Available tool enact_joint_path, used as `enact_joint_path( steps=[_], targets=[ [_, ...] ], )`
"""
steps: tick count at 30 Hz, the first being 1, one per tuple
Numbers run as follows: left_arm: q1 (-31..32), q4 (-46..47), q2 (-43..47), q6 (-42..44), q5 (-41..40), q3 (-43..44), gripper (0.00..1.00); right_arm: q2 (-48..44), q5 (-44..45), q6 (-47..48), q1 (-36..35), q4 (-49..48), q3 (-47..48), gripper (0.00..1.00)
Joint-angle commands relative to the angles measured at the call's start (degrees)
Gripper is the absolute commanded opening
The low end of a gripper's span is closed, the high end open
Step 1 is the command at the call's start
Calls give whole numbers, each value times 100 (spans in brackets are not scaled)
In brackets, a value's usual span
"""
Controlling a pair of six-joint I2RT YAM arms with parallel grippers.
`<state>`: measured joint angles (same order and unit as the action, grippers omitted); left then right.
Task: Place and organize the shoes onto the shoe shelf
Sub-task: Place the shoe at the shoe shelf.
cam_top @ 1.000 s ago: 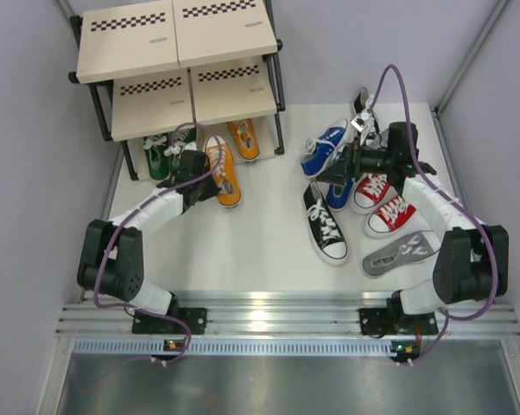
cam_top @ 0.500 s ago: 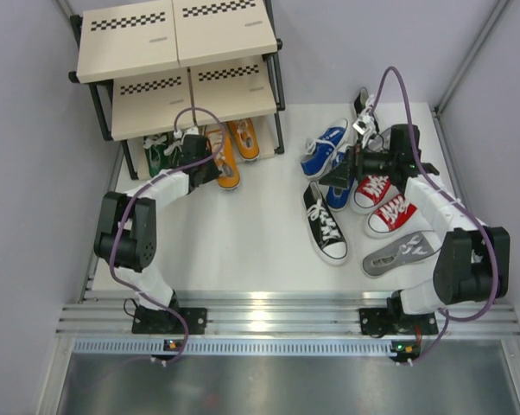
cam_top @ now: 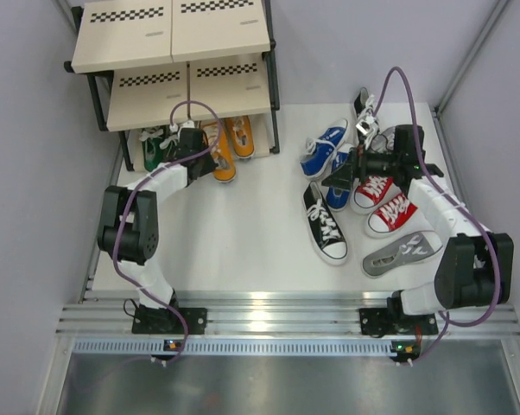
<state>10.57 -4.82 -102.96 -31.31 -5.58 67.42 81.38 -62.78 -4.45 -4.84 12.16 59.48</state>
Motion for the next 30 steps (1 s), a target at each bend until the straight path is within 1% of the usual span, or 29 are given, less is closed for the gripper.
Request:
enact_joint_path(
  steps=[1,4,7,9,11,12,14,15,18,20,21,22,24,25,26,27,28,30],
  targets=[
    [-28,999,144,20,-4,291,0,-272,-173,225,115,-30,-33,98],
    [-28,1202,258,-15,14,53,0,-264,-164,225,159,-39,-42,99],
    [-28,1282,285,11,-65,-9,0,-263,-182,225,185,-12,10,98],
    [-28,1343,267,2,-74,-71,6,-281,-182,243,203,23,19,98],
    [-28,1343,285,-42,-162,-88,18,-316,-182,234,212,5,-7,99],
    [-28,1343,320,-42,-188,-80,31,-307,-182,225,220,-3,-16,99],
    [-28,1343,355,11,-232,-62,40,-316,-190,225,247,5,-33,99],
    [-28,1343,425,37,-224,-62,42,-316,-190,225,256,-3,-33,99],
    [-28,1343,662,142,-110,-106,45,-351,-225,225,282,5,-25,99],
    [-28,1308,820,178,82,-185,49,-395,-252,260,299,23,-33,99],
    [-28,1308,1047,195,180,-307,50,-404,-252,286,300,75,-33,99],
    [-28,1308,1171,213,259,-378,56,-413,-252,321,300,110,-33,99],
    [-28,1221,1539,213,469,-518,58,-422,-234,392,308,198,-51,99],
    [-28,1107,1655,204,523,-597,60,-430,-243,383,317,207,-60,99],
    [-28,784,1760,169,523,-633,60,-422,-252,392,317,216,-60,99],
    [-28,615,1996,134,810,-677,60,-430,-243,392,326,216,-68,99],
    [-20,553,2121,99,900,-782,60,-465,-234,575,335,234,-77,99],
    [-20,219,2523,-190,989,-1168,59,-466,-226,655,344,278,-77,99]
  ],
)
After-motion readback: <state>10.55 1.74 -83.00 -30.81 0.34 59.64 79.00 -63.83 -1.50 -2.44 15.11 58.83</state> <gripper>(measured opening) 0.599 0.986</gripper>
